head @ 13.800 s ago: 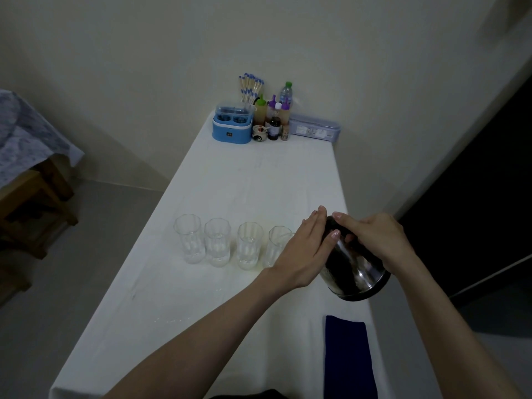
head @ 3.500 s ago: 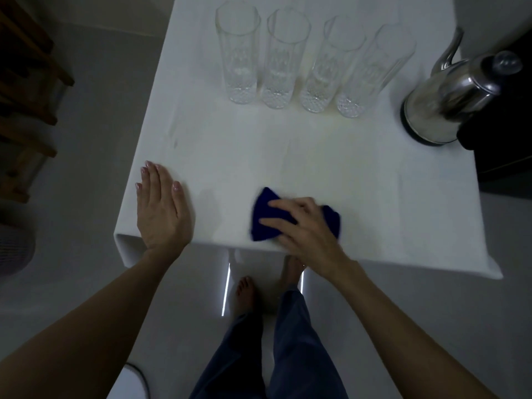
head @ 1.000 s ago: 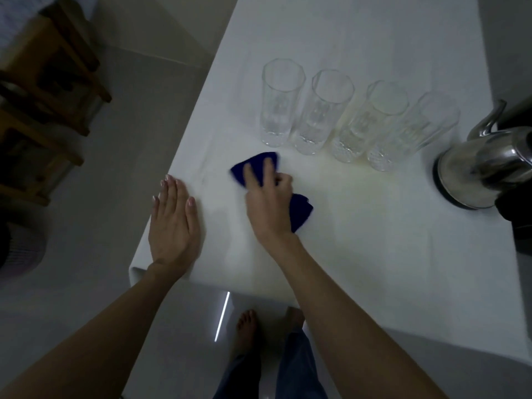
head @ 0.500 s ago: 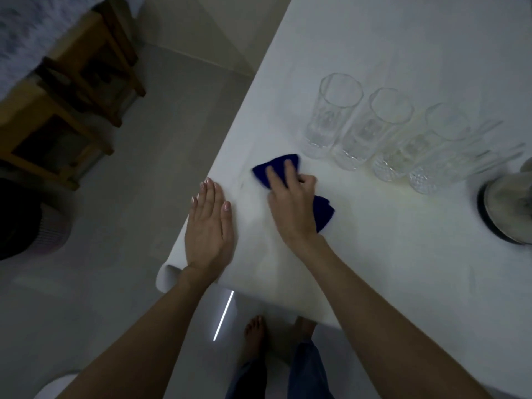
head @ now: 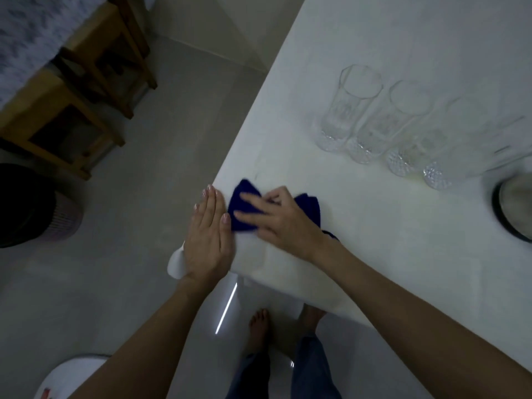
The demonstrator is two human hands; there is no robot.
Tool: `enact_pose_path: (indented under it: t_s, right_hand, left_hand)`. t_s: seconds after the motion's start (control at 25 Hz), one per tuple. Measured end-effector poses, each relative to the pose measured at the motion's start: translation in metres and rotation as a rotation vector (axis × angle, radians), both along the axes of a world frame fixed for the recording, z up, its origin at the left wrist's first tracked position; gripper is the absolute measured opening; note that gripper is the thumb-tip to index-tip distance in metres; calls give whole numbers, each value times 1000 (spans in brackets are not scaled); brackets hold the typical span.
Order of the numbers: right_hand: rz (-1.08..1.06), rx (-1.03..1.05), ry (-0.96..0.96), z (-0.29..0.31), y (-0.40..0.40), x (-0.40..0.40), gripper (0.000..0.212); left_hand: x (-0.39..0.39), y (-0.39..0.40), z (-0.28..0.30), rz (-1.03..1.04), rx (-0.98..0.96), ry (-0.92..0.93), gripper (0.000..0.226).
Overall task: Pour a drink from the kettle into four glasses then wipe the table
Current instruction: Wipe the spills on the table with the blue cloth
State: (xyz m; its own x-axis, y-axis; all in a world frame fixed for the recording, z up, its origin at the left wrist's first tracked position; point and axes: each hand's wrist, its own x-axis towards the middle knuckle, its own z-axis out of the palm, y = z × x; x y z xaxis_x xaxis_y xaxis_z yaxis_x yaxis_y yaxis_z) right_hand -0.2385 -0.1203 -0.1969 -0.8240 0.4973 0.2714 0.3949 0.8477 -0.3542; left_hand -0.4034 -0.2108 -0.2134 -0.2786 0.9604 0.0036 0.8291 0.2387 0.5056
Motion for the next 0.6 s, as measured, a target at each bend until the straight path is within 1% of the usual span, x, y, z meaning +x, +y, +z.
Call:
enact_pose_path:
  t_s: [0.04,0.08,0.12,0.16,0.2,0.24,0.28,0.32,0.36,0.44,0.52,0.6]
  right_hand:
    - [73,-34,-20,2,-11,19,36]
    - [142,-13,-40,0,-17,42,34]
    - [179,33,-52,1,-17,64,32]
    - [156,76,-38,0,-13,81,30]
    - [68,88,-15,-1,-9,88,30]
    - [-79,77,12,-3,-9,86,30]
    - [-230,67,50,-5,-16,77,31]
    - [-320,71,87,-6,-27,62,30]
    - [-317,84,107,-7,-41,48,28]
    - [-150,133,81,-9,-72,46,25]
    - [-26,109,5,-7,-90,83,33]
    - [-50,64,-68,-7,-100,135,39]
  left_hand:
    - [-1,0,0,0,0,4,62]
    - [-1,-1,1,-3,-3,-2,62]
    - [1,-1,3,-10,-9,-7,62]
    - [2,-1,4,-22,-17,3,62]
    - [2,0,4,-33,-24,27,62]
    - [2,0,3,-41,-31,58,62]
    - [3,0,2,-49,-36,83,62]
    - [2,1,1,-54,-36,95,63]
    - [2,1,0,-57,-35,96,64]
    - [0,1,-1,-68,-28,101,66]
    - [1,1,-1,-80,-16,124,67]
    - [1,1,-2,-80,0,137,67]
